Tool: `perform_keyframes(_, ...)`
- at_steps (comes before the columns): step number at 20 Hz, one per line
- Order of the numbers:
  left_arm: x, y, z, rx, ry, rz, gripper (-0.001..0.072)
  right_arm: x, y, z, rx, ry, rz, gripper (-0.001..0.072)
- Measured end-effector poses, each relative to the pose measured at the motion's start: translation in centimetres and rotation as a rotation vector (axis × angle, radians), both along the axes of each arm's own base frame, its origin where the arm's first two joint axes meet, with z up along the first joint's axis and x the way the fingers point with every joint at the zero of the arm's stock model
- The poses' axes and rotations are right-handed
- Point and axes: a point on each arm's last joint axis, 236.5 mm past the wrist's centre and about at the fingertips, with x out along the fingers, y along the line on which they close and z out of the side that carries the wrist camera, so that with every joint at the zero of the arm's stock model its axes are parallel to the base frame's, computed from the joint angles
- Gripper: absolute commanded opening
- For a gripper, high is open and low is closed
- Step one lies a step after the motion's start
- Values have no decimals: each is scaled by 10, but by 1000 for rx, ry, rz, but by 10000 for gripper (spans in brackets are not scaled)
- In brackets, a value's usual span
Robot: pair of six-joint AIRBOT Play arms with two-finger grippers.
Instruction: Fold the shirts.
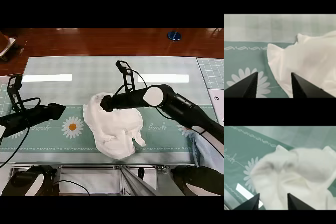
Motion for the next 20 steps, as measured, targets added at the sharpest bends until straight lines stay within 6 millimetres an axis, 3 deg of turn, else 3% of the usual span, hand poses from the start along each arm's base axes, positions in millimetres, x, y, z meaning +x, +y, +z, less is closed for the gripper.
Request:
perform_keyframes(2,0,4,0,12,19,-2,507,16,-29,11,-15,-4,-25,403)
perform_keyframes(3,1,10,0,26,34,8,506,27,-55,22,-36,-22,-55,403)
perform_keyframes(5,3,31,-11,55,97,52,506,44,-130,36,-132,-53,-161,403)
perform_keyframes(7,-4,45,-40,49,230,86,506,39,-205,33,-232,-29,-297,403)
perform_keyframes(9,-19,34,-76,-26,391,41,506,14,-256,11,-274,48,-423,403)
perform_keyframes(11,-31,8,-100,-121,509,-45,506,-21,-268,-20,-246,146,-477,402)
perform_keyframes(15,-44,-42,-131,-250,648,-180,506,-74,-257,-71,-163,288,-475,402)
perform_keyframes(20,-35,-84,-151,-294,660,-215,505,-101,-250,-99,-133,368,-467,403)
